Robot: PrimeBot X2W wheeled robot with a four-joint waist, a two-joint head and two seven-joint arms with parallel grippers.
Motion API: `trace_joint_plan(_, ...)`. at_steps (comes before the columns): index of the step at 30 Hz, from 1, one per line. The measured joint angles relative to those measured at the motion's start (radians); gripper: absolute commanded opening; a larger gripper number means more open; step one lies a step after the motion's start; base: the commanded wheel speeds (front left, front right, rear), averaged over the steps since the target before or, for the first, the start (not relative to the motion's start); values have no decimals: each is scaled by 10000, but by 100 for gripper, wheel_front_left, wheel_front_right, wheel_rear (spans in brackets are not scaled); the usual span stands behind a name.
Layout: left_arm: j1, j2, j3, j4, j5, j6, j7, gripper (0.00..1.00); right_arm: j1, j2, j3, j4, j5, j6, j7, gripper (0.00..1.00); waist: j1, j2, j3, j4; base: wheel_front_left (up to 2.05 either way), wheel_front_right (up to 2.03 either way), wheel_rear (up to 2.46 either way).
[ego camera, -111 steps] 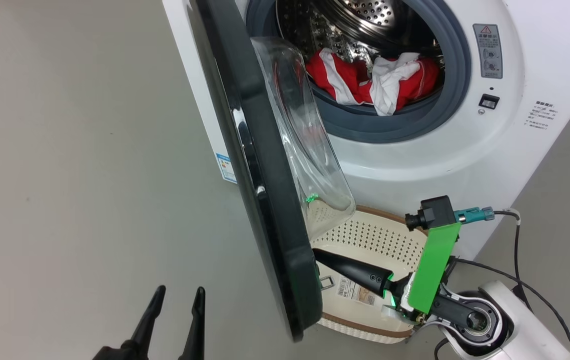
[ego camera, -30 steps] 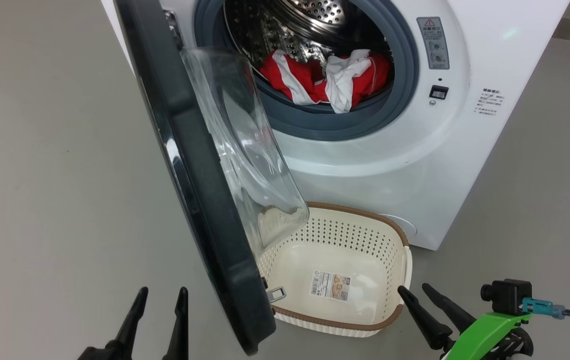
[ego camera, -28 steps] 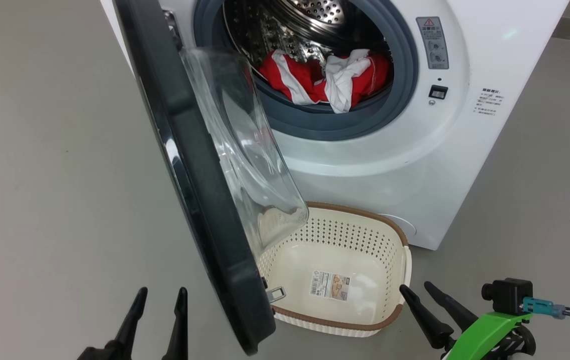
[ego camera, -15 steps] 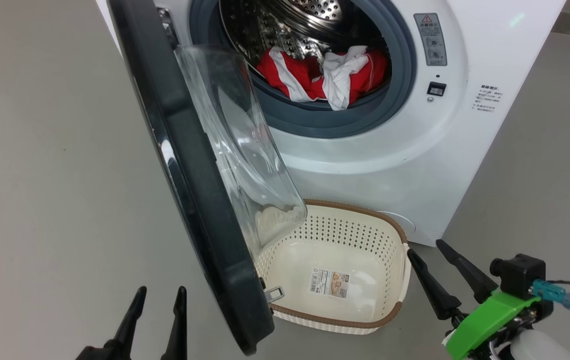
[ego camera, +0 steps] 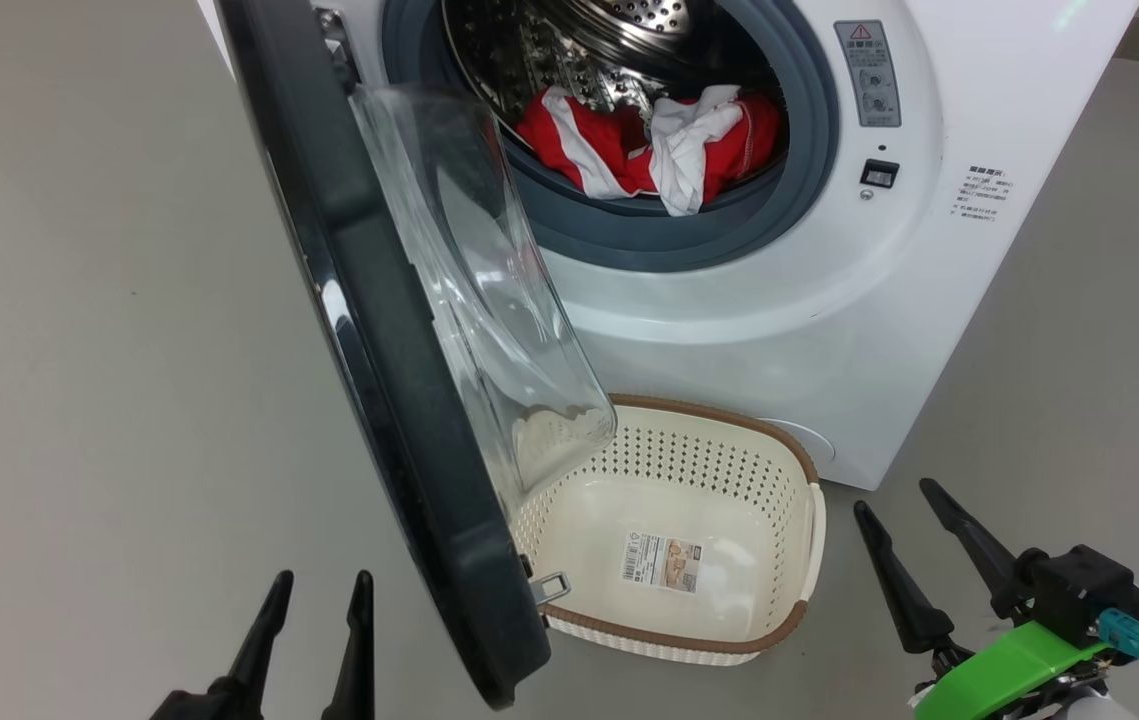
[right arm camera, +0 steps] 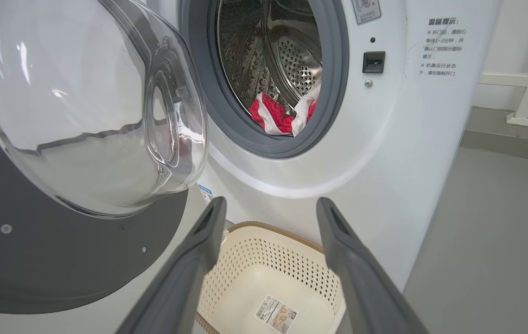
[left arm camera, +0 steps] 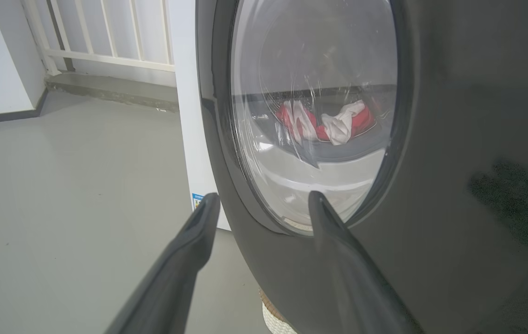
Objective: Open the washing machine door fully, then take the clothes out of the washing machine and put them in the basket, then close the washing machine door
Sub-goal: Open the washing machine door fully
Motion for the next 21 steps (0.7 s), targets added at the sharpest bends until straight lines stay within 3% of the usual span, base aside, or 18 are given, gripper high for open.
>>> trace_joint_plan(17, -2, 0, 0, 4, -4, 2, 0, 100, 244, 295, -443, -10, -428, 0, 0, 100, 0, 0, -81, -5, 0, 0, 0)
trace_joint_plan(19, -6, 0, 10, 0, -92, 2, 0, 40, 244, 297, -443, -10, -428, 0, 0, 100, 0, 0, -84, 0, 0, 0, 0)
trace_joint_plan(20, -15, -2, 25, -15, -161, 10, 0, 16, 244, 297, -443, -10, -430, 0, 0, 100, 0, 0, -86, 3, 0, 0, 0)
trace_joint_plan(21, -35, 0, 50, -44, -215, 10, 0, 0, 244, 297, -443, -10, -430, 0, 0, 100, 0, 0, -86, 5, 0, 0, 0)
